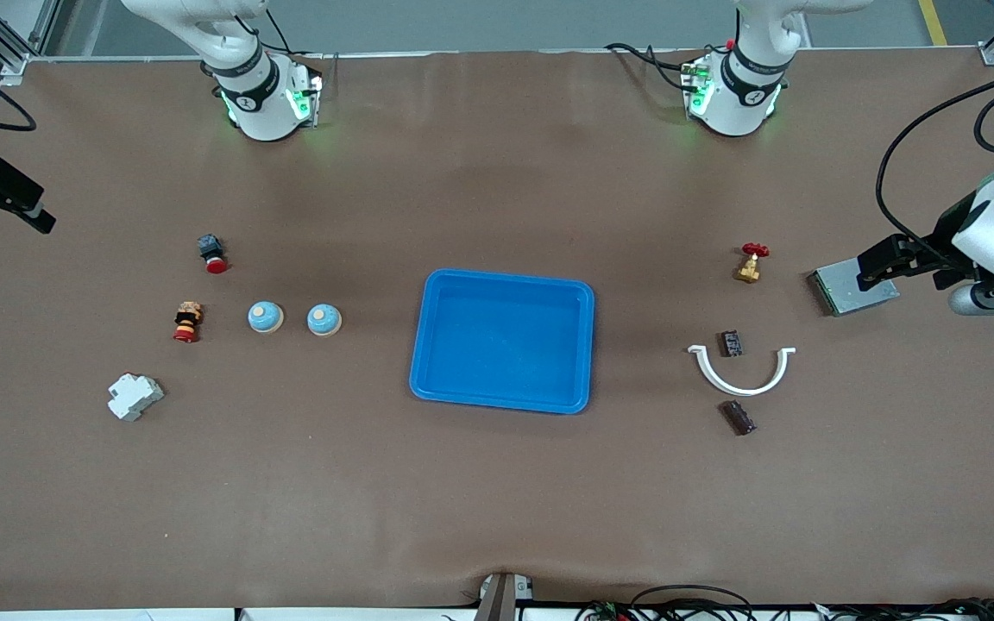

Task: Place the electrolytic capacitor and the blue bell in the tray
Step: 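Move the left gripper and the right gripper out toward their objects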

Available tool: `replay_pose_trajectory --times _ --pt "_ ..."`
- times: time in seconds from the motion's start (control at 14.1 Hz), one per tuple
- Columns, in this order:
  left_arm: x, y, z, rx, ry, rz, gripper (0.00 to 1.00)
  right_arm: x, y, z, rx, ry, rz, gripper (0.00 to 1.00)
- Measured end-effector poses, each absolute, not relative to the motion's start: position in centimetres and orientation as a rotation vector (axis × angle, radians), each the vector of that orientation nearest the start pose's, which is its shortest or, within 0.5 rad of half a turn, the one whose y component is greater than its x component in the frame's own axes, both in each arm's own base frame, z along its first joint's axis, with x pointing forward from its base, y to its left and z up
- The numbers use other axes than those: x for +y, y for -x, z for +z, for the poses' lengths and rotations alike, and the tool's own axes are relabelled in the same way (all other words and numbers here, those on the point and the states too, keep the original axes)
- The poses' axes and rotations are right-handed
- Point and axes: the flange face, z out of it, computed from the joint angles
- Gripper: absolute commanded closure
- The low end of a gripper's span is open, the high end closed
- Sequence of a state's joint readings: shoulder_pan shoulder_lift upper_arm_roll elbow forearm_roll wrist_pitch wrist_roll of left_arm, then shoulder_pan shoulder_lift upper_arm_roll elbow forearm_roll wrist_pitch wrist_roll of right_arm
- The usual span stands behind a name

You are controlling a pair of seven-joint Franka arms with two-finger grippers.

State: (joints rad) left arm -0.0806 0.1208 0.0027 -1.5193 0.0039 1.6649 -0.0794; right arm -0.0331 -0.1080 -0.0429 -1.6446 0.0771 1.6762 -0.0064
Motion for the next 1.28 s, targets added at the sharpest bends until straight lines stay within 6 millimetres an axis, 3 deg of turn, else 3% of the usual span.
replay_pose_trajectory --times 0.57,0.99,1.28 --pt "-4.8 -60.0 58.2 0.002 3.139 -0.024 0.00 -4.0 -52.4 63.5 0.113 3.089 -0.085 0.00" --pt "-5.2 -61.1 55.2 -0.013 3.172 0.058 0.00 -2.1 -51.9 63.1 0.073 3.096 -0.008 0.00" --pt "-5.9 -62.3 51.3 -0.012 3.191 0.161 0.00 -1.9 -51.7 63.1 0.112 3.095 0.011 0.00"
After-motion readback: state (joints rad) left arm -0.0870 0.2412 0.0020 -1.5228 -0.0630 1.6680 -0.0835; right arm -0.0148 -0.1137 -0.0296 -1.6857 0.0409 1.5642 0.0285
